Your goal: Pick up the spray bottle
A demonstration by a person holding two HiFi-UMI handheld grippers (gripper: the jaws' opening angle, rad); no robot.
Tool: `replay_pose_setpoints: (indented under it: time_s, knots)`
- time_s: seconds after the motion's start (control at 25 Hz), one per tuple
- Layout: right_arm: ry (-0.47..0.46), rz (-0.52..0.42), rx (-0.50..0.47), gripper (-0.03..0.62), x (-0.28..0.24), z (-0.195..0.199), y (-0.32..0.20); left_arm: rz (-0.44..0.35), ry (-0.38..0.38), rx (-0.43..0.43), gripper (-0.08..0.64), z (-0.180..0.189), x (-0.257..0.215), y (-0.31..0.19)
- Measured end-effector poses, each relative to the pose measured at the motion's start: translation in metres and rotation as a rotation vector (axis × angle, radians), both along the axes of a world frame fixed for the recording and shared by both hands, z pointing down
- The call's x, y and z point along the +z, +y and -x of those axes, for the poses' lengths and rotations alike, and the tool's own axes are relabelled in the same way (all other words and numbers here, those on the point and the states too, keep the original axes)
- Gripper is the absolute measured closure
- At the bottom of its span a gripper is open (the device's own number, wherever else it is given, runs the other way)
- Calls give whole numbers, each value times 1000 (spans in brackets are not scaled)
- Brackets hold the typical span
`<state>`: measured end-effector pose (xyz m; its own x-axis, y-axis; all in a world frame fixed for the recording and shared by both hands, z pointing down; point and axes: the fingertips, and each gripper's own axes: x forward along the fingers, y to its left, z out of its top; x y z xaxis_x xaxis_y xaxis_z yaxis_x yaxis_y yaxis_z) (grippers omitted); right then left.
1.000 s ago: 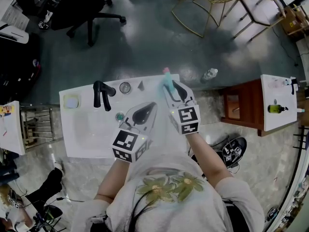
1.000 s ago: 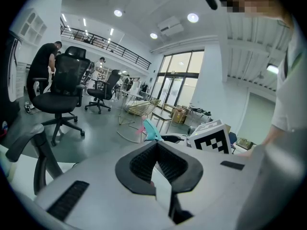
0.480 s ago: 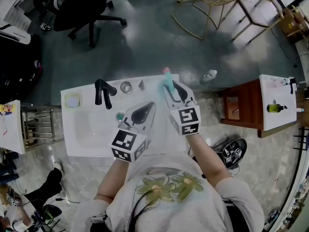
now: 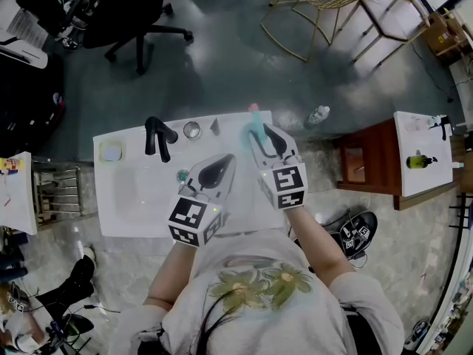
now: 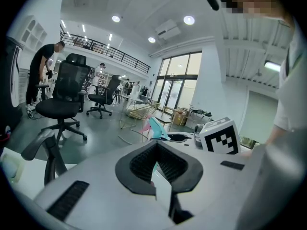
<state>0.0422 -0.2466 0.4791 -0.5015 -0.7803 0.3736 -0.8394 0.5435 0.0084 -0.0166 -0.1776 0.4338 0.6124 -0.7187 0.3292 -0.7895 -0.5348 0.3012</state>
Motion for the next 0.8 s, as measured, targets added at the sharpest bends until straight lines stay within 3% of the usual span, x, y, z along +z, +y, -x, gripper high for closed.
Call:
replay_pose_setpoints:
  time_s: [0.8]
  knots:
    - [-53,-104,-13,454,-51,-6,48,-20,-14,41,551,-14,-6,43]
